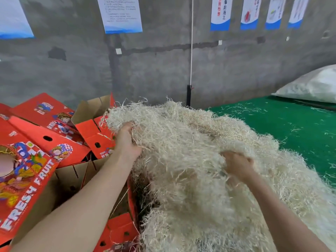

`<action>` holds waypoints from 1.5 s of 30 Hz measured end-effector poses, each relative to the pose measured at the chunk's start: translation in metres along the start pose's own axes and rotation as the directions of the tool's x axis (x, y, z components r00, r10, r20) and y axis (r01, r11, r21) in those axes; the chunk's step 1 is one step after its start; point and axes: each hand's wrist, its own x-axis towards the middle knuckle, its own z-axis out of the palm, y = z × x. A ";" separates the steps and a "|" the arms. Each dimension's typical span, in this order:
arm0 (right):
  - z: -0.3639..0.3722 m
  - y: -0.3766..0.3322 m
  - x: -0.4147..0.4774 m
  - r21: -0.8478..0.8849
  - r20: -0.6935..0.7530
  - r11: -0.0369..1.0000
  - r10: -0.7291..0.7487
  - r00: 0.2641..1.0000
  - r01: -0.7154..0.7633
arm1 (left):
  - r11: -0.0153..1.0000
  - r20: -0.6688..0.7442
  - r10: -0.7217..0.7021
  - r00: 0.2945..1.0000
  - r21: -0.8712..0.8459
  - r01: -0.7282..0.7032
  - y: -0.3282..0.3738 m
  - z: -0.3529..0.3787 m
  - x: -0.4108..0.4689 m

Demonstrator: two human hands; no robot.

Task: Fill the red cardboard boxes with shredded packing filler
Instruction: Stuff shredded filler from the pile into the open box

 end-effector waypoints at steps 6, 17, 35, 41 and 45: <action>-0.065 -0.081 -0.024 0.158 -0.140 0.927 -0.320 0.937 0.340 | 0.997 0.089 -0.065 0.994 -0.035 0.068 -0.010 0.010 -0.010; 0.027 -0.139 0.003 0.507 -0.175 0.833 -0.151 0.973 0.221 | 0.998 0.113 -0.051 0.992 -0.020 0.054 0.005 0.013 -0.015; 0.046 0.014 0.026 -0.307 -0.106 0.949 0.046 0.993 -0.077 | 0.998 -0.073 -0.006 0.997 0.056 0.010 0.003 0.015 -0.004; 0.039 0.003 0.014 -0.127 -0.014 0.991 -0.035 0.999 0.033 | 0.997 -0.029 0.076 0.997 0.019 -0.075 0.012 0.006 -0.006; -0.026 -0.028 -0.005 0.355 0.110 0.911 -0.264 0.958 0.210 | 0.996 0.082 0.080 0.993 0.019 -0.082 0.020 0.009 -0.007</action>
